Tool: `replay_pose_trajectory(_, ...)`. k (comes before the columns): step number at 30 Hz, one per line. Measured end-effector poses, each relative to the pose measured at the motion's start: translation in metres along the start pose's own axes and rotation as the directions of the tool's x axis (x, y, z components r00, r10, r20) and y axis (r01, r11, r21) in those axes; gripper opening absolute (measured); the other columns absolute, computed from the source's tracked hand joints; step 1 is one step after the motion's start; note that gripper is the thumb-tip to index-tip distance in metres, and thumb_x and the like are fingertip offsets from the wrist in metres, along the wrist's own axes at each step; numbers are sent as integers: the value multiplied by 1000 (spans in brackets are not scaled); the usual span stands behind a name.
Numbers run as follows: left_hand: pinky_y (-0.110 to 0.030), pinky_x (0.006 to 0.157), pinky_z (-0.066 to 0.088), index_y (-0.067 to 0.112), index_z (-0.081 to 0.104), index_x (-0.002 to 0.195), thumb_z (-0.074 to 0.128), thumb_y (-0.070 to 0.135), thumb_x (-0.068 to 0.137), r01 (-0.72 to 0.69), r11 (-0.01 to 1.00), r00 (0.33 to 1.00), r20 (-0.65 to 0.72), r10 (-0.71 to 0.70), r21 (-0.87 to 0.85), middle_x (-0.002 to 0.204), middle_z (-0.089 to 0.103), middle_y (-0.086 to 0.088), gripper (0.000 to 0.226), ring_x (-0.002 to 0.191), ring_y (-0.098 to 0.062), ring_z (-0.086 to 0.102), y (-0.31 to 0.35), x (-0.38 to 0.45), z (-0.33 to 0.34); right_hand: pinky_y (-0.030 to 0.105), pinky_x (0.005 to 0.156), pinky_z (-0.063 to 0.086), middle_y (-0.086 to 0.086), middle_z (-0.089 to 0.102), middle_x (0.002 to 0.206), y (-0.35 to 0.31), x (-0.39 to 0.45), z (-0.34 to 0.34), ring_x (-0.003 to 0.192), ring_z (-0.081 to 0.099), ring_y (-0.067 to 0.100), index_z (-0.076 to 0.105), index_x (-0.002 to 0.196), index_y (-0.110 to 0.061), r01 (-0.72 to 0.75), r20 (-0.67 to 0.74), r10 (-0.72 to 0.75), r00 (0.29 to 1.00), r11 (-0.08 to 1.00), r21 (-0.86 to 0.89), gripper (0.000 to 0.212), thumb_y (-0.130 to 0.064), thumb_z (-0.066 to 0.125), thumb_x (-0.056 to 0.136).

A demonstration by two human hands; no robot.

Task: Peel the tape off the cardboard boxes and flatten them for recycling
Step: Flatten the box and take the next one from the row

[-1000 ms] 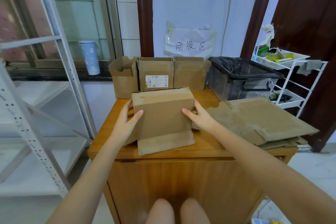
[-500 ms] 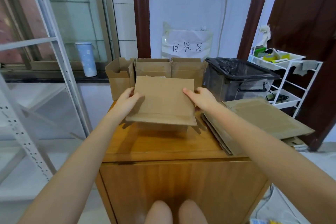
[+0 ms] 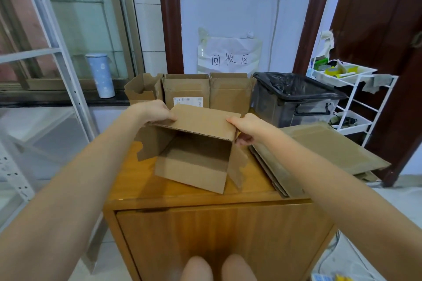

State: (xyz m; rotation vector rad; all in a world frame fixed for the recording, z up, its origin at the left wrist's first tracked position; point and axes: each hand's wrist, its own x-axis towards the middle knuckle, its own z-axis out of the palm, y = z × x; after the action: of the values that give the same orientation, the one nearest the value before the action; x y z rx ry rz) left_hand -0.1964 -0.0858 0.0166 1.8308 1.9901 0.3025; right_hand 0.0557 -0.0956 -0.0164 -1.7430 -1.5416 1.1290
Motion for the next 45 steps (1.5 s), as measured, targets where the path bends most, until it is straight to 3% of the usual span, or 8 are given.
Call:
replay_pose_trajectory(4, -45, 97, 47, 15, 36, 143, 52, 31, 94, 48, 966, 987, 134, -84, 255, 140, 43, -9, 55, 118, -30, 50, 20, 14, -11, 27, 37, 51, 34, 63, 100, 9, -14, 19, 44, 65, 26, 28, 138, 1, -111, 121, 98, 988, 988, 103, 51, -31, 43, 101)
replay_pose_trajectory(11, -45, 108, 32, 8, 38, 139, 31, 12, 96, -32, 917, 999, -27, 46, 397, 146, 40, -13, 44, 129, -32, 42, 48, 34, 49, 33, 52, 59, 36, 64, 99, 51, -32, 45, 63, 71, 29, 22, 143, 0, -147, 172, 77, 982, 885, 442, 62, -29, 53, 98)
replay_pose_trajectory(17, -45, 105, 33, 13, 47, 136, 30, 8, 95, -95, 844, 987, -58, 147, 528, 140, 45, -13, 45, 127, -30, 42, 44, 52, 79, 25, 50, 55, 15, 69, 90, 75, -43, 41, 63, 69, 18, 2, 147, -3, -54, 154, 11, 988, 958, 280, 76, -34, 51, 98)
replay_pose_trajectory(26, -56, 110, 23, 33, 22, 150, 9, 60, 97, -276, 812, 945, -12, 328, 515, 156, 24, -9, 61, 141, -36, 23, 73, -47, 139, 20, 70, 44, 5, 60, 99, 116, -31, 54, 86, 57, 14, 54, 101, -16, 246, -249, -228, 941, 968, 44, 11, -19, 59, 91)
replay_pose_trajectory(32, -45, 118, 14, 47, 22, 146, -3, 72, 85, -464, 749, 823, -83, 562, 472, 157, 22, 11, 71, 146, -16, 16, 3, -49, 130, 22, 75, 49, -5, 63, 88, 128, -38, 46, 85, 60, 12, 63, 85, -20, 346, -265, -306, 914, 931, 116, 20, -4, 53, 91)
replay_pose_trajectory(35, -38, 119, 12, 49, 36, 138, 8, 76, 84, -592, 727, 763, -49, 645, 349, 152, 29, 19, 67, 144, -5, 19, -25, -47, 108, 37, 77, 57, 4, 68, 89, 126, -31, 39, 88, 65, 23, 64, 79, -20, 316, -211, -277, 937, 932, 180, 29, 1, 49, 92)
replay_pose_trajectory(39, -24, 113, 9, 35, 46, 135, 24, 64, 75, -610, 735, 770, 3, 638, 296, 153, 30, 14, 70, 143, -5, 21, -27, -57, 92, 32, 75, 57, 7, 67, 92, 122, -17, 40, 94, 65, 23, 62, 81, -20, 290, -147, -261, 954, 931, 224, 27, 1, 49, 93)
replay_pose_trajectory(45, -36, 118, 14, 15, 42, 132, 62, 59, 78, -503, 744, 801, -87, 593, 440, 155, 29, 0, 73, 145, -17, 21, -13, -66, 120, 29, 89, 51, 2, 65, 103, 115, -1, 53, 100, 61, 16, 64, 94, -21, 340, -146, -320, 936, 930, 141, 23, -2, 52, 91)
